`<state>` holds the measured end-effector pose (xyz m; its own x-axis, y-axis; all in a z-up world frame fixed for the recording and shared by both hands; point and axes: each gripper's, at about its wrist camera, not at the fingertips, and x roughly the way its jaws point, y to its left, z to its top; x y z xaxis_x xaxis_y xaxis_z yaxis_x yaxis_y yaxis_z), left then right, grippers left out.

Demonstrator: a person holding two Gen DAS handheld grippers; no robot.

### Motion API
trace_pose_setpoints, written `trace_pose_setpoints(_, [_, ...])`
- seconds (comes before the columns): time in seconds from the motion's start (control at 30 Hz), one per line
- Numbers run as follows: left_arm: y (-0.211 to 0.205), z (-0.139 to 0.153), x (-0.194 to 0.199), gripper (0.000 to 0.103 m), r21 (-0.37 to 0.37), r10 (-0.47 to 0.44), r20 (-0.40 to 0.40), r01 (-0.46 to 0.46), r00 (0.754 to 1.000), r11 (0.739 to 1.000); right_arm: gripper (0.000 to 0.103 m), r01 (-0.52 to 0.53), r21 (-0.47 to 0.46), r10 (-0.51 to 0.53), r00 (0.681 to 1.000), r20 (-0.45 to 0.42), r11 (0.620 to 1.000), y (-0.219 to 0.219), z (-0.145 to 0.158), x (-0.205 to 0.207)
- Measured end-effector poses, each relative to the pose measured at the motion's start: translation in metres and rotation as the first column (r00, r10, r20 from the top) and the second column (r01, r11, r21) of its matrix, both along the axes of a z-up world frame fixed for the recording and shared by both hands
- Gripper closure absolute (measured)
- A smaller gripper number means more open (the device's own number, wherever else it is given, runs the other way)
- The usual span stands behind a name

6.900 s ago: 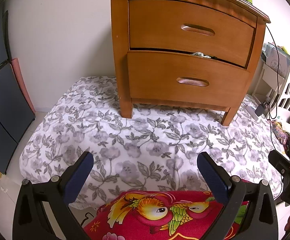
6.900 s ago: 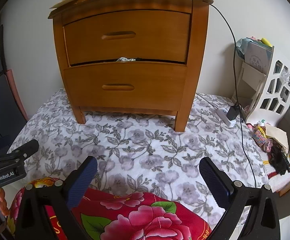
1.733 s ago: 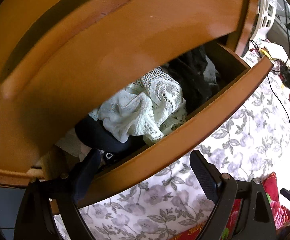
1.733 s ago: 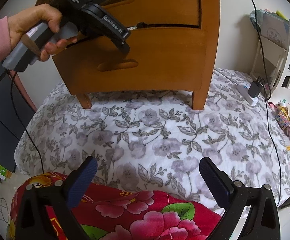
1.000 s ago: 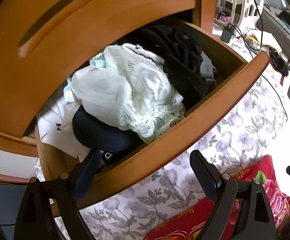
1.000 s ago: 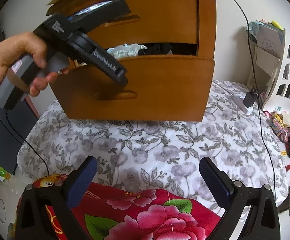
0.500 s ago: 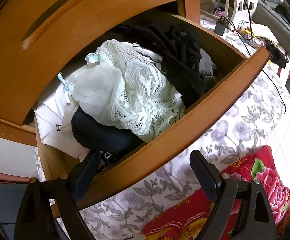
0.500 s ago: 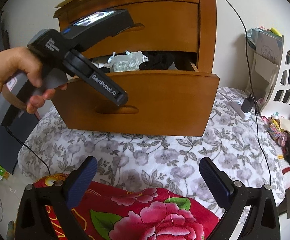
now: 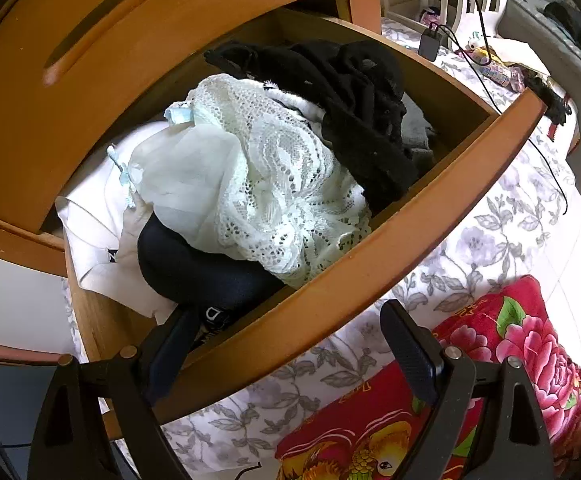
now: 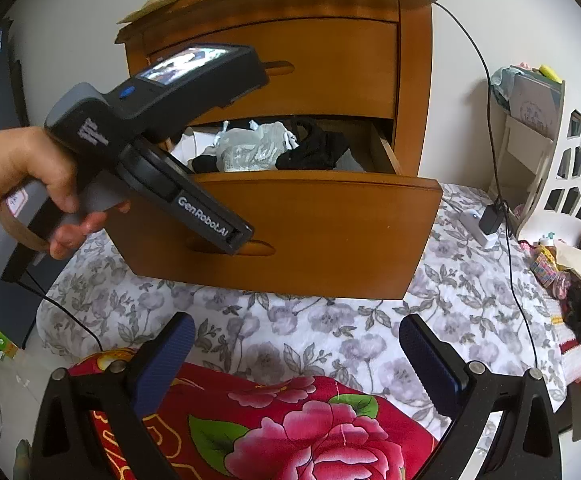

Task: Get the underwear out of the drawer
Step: 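Pull the lower drawer fully open with the left gripper, then back away, then move the right gripper toward the clothes in the open drawer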

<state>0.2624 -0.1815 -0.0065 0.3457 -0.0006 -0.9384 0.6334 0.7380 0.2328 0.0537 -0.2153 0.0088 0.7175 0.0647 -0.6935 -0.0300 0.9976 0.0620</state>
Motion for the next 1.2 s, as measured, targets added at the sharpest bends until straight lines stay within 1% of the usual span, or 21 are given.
trace_pose_setpoints(0.23, [-0.001,-0.002,0.005,0.012,0.010,0.002,0.018,-0.002,1.000,1.000,0.000,0.002,-0.001,-0.002,1.000,0.003,1.000,0.000,0.001,-0.001])
trace_pose_setpoints(0.3, [-0.001,-0.001,0.003,0.012,-0.001,0.011,0.030,-0.011,0.999,1.000,0.000,0.002,-0.001,-0.002,1.000,0.001,1.000,0.000,0.001,-0.001])
trace_pose_setpoints(0.33, [0.000,0.000,0.002,0.012,-0.015,0.019,0.041,-0.018,0.999,1.000,0.000,0.002,0.000,-0.002,1.000,0.001,1.000,0.000,0.001,-0.001])
trace_pose_setpoints(0.4, [0.006,0.004,-0.003,0.012,-0.067,0.044,0.063,-0.039,0.997,0.997,0.000,0.002,0.000,-0.002,1.000,0.001,1.000,0.000,0.002,-0.001])
trace_pose_setpoints(0.5, [0.021,0.014,-0.009,0.012,-0.166,0.089,0.097,-0.072,0.991,0.983,0.000,0.006,0.001,-0.006,1.000,0.001,1.000,-0.001,0.002,-0.001])
trace_pose_setpoints(0.6, [0.033,0.026,-0.020,0.012,-0.216,0.118,0.155,-0.083,0.981,0.973,0.000,0.007,-0.005,-0.007,1.000,-0.004,1.000,0.000,0.001,-0.001])
trace_pose_setpoints(0.63, [0.037,0.031,-0.025,0.012,-0.229,0.124,0.185,-0.080,0.975,0.970,0.000,0.006,-0.006,-0.006,1.000,-0.005,1.000,0.000,0.001,-0.001])
trace_pose_setpoints(0.7, [0.049,0.044,-0.041,0.012,-0.260,0.145,0.267,-0.074,0.953,0.963,0.000,0.006,-0.008,-0.006,1.000,-0.004,1.000,0.001,0.001,0.000])
trace_pose_setpoints(0.73, [0.054,0.047,-0.046,0.012,-0.273,0.156,0.292,-0.074,0.944,0.959,0.000,0.005,-0.009,-0.005,1.000,-0.001,1.000,0.001,0.001,-0.001])
trace_pose_setpoints(0.8, [0.066,0.057,-0.063,0.012,-0.322,0.200,0.352,-0.082,0.914,0.943,0.000,0.007,-0.010,-0.007,1.000,0.006,1.000,0.001,0.003,-0.001])
trace_pose_setpoints(0.83, [0.073,0.060,-0.075,0.012,-0.359,0.237,0.376,-0.095,0.896,0.929,0.000,0.010,-0.010,-0.009,1.000,0.010,1.000,0.000,0.004,-0.002])
trace_pose_setpoints(0.9, [0.083,0.062,-0.091,0.011,-0.408,0.284,0.393,-0.111,0.875,0.906,0.000,0.015,-0.011,-0.015,1.000,0.015,1.000,0.000,0.005,-0.003])
trace_pose_setpoints(0.93, [0.090,0.060,-0.101,0.011,-0.444,0.312,0.390,-0.120,0.866,0.888,0.000,0.017,-0.013,-0.017,1.000,0.018,1.000,0.000,0.006,-0.003])
trace_pose_setpoints(0.97, [0.093,0.057,-0.105,0.011,-0.460,0.328,0.386,-0.128,0.862,0.879,0.000,0.018,-0.014,-0.018,1.000,0.022,1.000,0.000,0.007,-0.004])
trace_pose_setpoints(1.03, [0.104,0.056,-0.114,0.011,-0.473,0.355,0.377,-0.152,0.856,0.868,0.000,0.022,-0.022,-0.022,1.000,0.023,1.000,0.000,0.008,-0.004])
trace_pose_setpoints(1.1, [0.110,0.050,-0.121,0.011,-0.472,0.384,0.375,-0.183,0.844,0.863,0.000,0.024,-0.031,-0.024,0.999,0.029,0.999,0.002,0.010,-0.006])
trace_pose_setpoints(1.13, [0.115,0.047,-0.124,0.011,-0.477,0.401,0.367,-0.200,0.839,0.856,0.000,0.026,-0.034,-0.025,0.999,0.032,0.999,0.003,0.012,-0.006])
trace_pose_setpoints(1.2, [0.118,0.046,-0.125,0.011,-0.493,0.416,0.358,-0.210,0.836,0.845,0.000,0.030,-0.038,-0.028,0.999,0.039,0.999,0.005,0.014,-0.008])
